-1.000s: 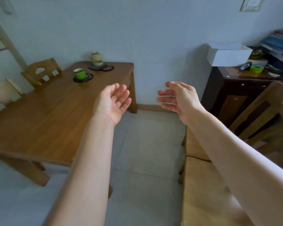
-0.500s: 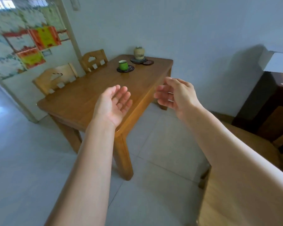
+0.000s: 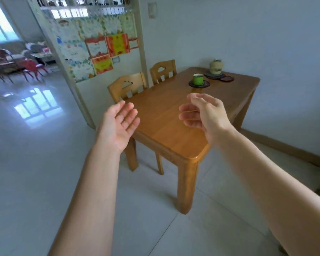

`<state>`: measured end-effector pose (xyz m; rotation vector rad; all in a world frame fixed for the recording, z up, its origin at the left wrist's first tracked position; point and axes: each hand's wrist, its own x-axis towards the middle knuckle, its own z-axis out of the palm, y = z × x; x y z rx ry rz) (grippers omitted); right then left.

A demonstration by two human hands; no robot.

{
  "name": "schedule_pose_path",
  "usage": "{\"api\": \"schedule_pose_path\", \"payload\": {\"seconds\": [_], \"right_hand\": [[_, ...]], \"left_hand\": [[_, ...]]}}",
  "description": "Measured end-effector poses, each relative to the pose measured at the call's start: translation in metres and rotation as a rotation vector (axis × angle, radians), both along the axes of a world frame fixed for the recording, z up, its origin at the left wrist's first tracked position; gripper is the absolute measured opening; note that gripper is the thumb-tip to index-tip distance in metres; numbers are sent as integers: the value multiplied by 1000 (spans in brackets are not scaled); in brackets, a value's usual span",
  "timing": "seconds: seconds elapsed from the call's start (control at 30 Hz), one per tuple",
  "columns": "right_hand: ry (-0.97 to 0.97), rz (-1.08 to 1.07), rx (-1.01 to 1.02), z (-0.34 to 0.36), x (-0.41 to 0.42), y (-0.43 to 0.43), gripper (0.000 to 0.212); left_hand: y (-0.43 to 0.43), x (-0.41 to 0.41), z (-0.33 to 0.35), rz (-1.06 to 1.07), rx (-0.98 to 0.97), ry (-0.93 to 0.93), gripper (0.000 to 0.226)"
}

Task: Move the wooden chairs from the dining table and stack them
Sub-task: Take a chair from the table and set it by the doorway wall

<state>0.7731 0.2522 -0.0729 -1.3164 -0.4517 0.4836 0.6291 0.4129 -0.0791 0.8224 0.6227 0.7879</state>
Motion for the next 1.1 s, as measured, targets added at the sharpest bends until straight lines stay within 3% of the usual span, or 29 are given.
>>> {"api": "schedule_pose_path", "payload": {"seconds": [0.3, 0.57, 1.1], "right_hand": [[-43, 68, 15, 5, -69, 180, 17], [-25, 176, 25, 6, -91, 309, 17], [3, 244, 59, 19, 31, 593, 17]], "left_hand": [[171, -100, 5, 135, 0, 36, 15], [280, -137, -2, 254, 8, 43, 14], [544, 1, 21, 248, 29, 10, 11]]}}
